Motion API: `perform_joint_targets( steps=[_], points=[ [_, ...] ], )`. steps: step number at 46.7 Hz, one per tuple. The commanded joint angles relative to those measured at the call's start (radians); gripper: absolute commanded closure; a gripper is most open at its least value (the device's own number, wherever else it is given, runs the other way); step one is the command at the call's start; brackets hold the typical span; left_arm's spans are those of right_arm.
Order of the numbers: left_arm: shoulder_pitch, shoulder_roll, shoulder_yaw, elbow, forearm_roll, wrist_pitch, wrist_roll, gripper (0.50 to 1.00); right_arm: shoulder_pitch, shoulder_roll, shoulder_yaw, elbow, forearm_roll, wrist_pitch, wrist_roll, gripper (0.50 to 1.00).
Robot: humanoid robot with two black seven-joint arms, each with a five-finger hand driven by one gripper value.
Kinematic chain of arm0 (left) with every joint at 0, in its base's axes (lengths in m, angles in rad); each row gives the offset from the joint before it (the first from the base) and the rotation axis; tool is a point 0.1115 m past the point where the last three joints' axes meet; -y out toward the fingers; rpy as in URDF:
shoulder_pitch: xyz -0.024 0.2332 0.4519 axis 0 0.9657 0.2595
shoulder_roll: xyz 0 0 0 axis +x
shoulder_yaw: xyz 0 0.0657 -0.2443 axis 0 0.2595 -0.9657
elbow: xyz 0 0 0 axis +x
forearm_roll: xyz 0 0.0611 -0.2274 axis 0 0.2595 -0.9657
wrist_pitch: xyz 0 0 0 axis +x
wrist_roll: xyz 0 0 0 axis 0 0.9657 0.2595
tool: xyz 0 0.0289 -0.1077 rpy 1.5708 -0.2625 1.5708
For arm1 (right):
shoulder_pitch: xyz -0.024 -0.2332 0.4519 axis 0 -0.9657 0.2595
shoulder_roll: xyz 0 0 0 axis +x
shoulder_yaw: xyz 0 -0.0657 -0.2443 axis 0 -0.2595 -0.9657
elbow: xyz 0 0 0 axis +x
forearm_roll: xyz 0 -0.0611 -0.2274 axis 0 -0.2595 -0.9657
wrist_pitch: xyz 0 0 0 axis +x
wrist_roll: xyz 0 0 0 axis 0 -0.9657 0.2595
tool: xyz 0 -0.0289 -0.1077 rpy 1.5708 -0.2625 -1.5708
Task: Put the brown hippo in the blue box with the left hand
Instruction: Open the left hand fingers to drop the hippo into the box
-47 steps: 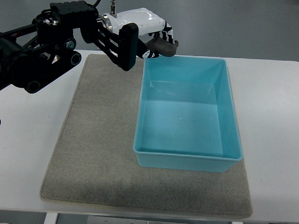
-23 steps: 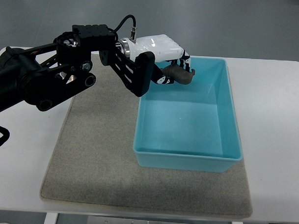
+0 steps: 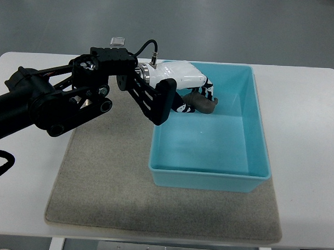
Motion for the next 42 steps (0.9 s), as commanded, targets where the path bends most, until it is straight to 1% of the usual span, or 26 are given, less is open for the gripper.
perform_joint_targets(
  steps=[1,17,19,21,22,24,25,42],
  points=[
    [0.004,-0.002,0.003,0.000,0.000,0.000,0.000,1.000,0.000,0.000,0.000,0.000,0.000,0.000,0.000,0.564],
    [0.017,-0.013,0.004,0.005,-0.003,0.003,0.000,1.000,0.000,0.000,0.000,0.000,0.000,0.000,0.000,0.564],
    [0.019,-0.013,0.004,0.006,-0.003,0.005,0.000,0.965,0.000,0.000,0.000,0.000,0.000,0.000,0.000,0.564],
    [0.019,-0.013,0.004,0.005,-0.003,0.005,0.001,0.918,0.000,0.000,0.000,0.000,0.000,-0.001,0.000,0.564],
    [0.019,-0.013,0.003,0.006,-0.003,0.006,0.000,0.885,0.000,0.000,0.000,0.000,0.000,-0.001,0.000,0.564],
    [0.019,-0.013,0.003,0.006,-0.005,0.006,0.000,0.789,0.000,0.000,0.000,0.000,0.000,0.000,0.000,0.564],
    [0.019,-0.013,0.003,0.006,-0.005,0.006,0.000,0.770,0.000,0.000,0.000,0.000,0.000,0.000,0.000,0.564],
    [0.017,-0.013,0.001,0.009,-0.005,0.006,0.000,0.759,0.000,0.000,0.000,0.000,0.000,0.000,0.000,0.564]
  ],
)
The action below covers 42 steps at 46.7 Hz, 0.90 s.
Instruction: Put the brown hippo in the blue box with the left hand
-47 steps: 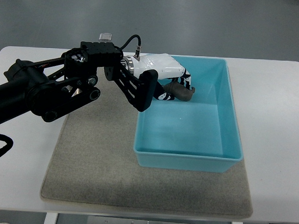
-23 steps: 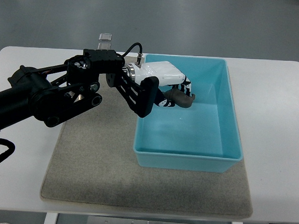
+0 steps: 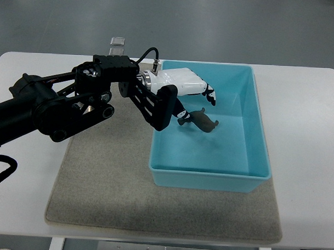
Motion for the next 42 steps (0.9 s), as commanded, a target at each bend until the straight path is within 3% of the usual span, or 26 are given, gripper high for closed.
perform_joint_targets(
  steps=[1,26,42],
  points=[
    [0.000,0.001,0.001,-0.001,0.000,0.000,0.000,0.759,0.000,0.000,0.000,0.000,0.000,-0.001,0.000,0.564],
    [-0.029,0.010,-0.048,0.053,-0.008,0.038,0.000,0.737,0.000,0.000,0.000,0.000,0.000,0.000,0.000,0.564],
    [-0.031,0.020,-0.048,0.130,-0.017,0.139,0.000,0.731,0.000,0.000,0.000,0.000,0.000,0.000,0.000,0.564]
  ],
)
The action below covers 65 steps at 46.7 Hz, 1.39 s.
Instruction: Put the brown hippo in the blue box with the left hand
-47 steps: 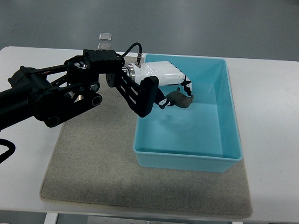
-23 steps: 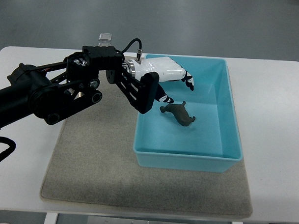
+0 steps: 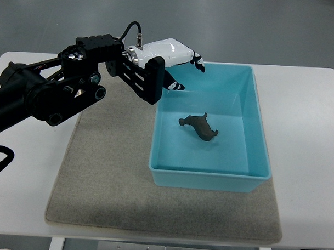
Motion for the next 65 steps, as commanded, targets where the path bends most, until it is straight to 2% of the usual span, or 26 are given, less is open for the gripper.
perform_joint_targets(
  steps=[1,2,5,11,13,14,18,41,56,65],
  points=[
    [0.003,0.001,0.001,0.008,0.000,0.043,0.000,0.724,0.000,0.000,0.000,0.000,0.000,0.000,0.000,0.564],
    [0.003,0.001,0.001,0.011,0.000,0.056,0.000,0.712,0.000,0.000,0.000,0.000,0.000,0.000,0.000,0.564],
    [0.003,0.003,0.001,0.033,-0.001,0.088,0.000,0.628,0.000,0.000,0.000,0.000,0.000,0.000,0.000,0.564],
    [0.001,0.003,0.000,0.076,-0.018,0.128,0.000,0.604,0.000,0.000,0.000,0.000,0.000,0.000,0.000,0.564],
    [0.001,0.005,-0.002,0.090,-0.037,0.135,0.000,0.543,0.000,0.000,0.000,0.000,0.000,-0.001,0.000,0.564],
    [0.001,0.005,-0.003,0.097,-0.050,0.140,0.000,0.527,0.000,0.000,0.000,0.000,0.000,0.000,0.000,0.564],
    [0.001,0.009,-0.007,0.134,-0.121,0.155,0.000,0.508,0.000,0.000,0.000,0.000,0.000,0.000,0.000,0.564],
    [0.009,0.011,-0.003,0.241,-0.675,0.160,0.000,0.504,0.000,0.000,0.000,0.000,0.000,-0.001,0.000,0.564],
    [0.006,0.011,0.000,0.315,-0.935,0.227,0.009,0.506,0.000,0.000,0.000,0.000,0.000,-0.001,0.000,0.564],
    [0.001,-0.011,-0.004,0.409,-1.096,0.238,0.020,0.506,0.000,0.000,0.000,0.000,0.000,0.000,0.000,0.564]
  ],
)
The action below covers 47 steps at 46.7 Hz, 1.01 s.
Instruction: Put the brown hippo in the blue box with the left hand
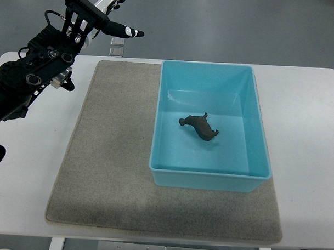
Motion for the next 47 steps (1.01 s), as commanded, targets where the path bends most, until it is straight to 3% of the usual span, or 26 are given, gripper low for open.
perform_joint_targets(
  steps=[1,17,33,40,44,47],
  points=[
    [-0.001,-0.009,0.000,0.032,-0.101,-0.001,0.007,0.506,0.000,0.000,0.000,0.000,0.000,0.001,0.000,0.564],
    [-0.001,-0.014,-0.002,0.068,-0.538,-0.038,0.060,0.504,0.000,0.000,0.000,0.000,0.000,0.001,0.000,0.564],
    [0.013,-0.032,-0.008,0.087,-0.816,-0.126,0.040,0.506,0.000,0.000,0.000,0.000,0.000,0.001,0.000,0.564],
    [0.027,-0.033,-0.025,0.128,-0.865,-0.250,0.010,0.506,0.000,0.000,0.000,0.000,0.000,0.001,0.000,0.564],
    [0.059,-0.038,-0.046,0.151,-0.865,-0.343,-0.038,0.506,0.000,0.000,0.000,0.000,0.000,-0.001,0.000,0.564],
    [0.071,-0.041,-0.060,0.157,-0.865,-0.373,-0.069,0.506,0.000,0.000,0.000,0.000,0.000,0.001,0.000,0.564]
  ],
)
